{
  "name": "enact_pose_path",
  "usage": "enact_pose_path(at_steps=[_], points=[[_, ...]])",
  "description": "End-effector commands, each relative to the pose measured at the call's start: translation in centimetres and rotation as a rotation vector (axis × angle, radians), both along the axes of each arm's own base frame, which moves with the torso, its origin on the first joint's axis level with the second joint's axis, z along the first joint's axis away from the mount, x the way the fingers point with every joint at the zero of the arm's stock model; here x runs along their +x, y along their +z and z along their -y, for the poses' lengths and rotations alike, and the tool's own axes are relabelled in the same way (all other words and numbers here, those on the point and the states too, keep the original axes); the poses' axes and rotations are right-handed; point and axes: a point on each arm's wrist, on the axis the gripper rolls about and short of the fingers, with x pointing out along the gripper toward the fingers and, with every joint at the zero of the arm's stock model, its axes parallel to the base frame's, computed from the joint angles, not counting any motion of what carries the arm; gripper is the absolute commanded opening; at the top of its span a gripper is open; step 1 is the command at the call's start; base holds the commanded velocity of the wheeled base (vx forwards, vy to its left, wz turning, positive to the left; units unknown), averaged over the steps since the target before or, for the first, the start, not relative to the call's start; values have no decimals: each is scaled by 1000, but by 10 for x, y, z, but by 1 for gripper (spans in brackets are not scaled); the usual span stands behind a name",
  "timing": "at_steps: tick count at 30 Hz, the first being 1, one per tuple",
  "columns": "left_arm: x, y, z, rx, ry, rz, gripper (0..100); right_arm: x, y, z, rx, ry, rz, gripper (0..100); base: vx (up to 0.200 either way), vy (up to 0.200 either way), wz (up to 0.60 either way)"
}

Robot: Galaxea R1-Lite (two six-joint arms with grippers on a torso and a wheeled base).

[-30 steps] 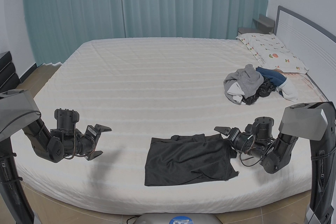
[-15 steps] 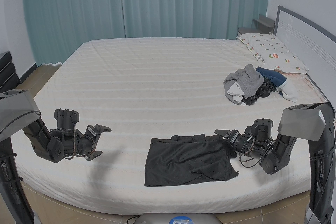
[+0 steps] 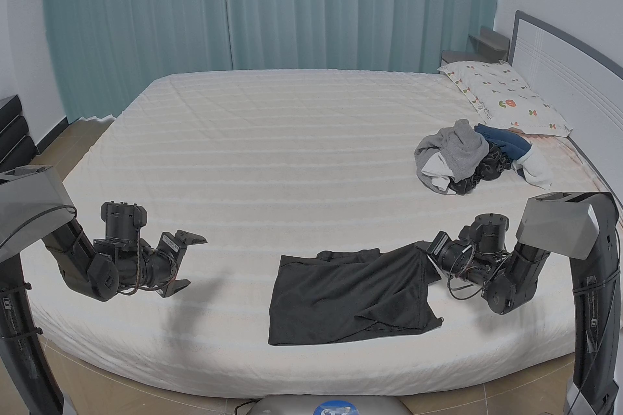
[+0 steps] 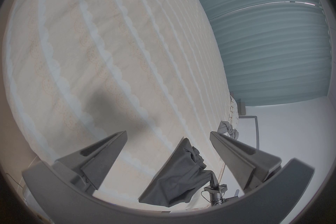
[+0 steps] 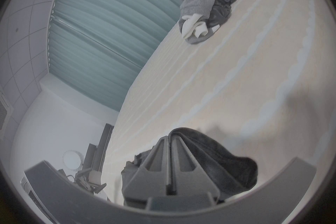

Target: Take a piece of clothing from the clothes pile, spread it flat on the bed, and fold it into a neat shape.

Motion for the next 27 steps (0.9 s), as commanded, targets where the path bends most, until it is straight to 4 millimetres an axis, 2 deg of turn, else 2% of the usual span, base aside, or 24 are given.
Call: enact_pose_path(at_steps=[1, 11, 12, 18, 20, 22, 24, 27], points=[[1, 0, 0, 2, 3, 0, 100, 9, -2, 9, -3, -41, 10, 0, 0, 0, 0], [1, -1, 0, 5, 5, -2, 100, 14, -14, 10, -11, -48, -22, 0, 0, 0, 0], [1, -1, 0, 5, 6, -1, 100, 14, -15, 10, -11, -48, -23, 100, 0, 0, 0], [1, 0, 0, 5, 5, -1, 100, 5, -3, 14, -12, -50, -22, 100, 0, 0, 0], [1, -1, 0, 5, 5, -2, 100, -7, 19, 22, 0, -38, -12, 100, 0, 0, 0], [1, -1, 0, 5, 5, -2, 100, -12, 25, 24, 6, -27, -10, 100, 0, 0, 0], [0, -1, 0, 5, 5, -2, 100, -31, 38, 34, 32, 26, -33, 100, 0, 0, 0], [0, -1, 0, 5, 5, -4, 100, -53, 34, 35, 45, 120, -88, 100, 0, 0, 0]])
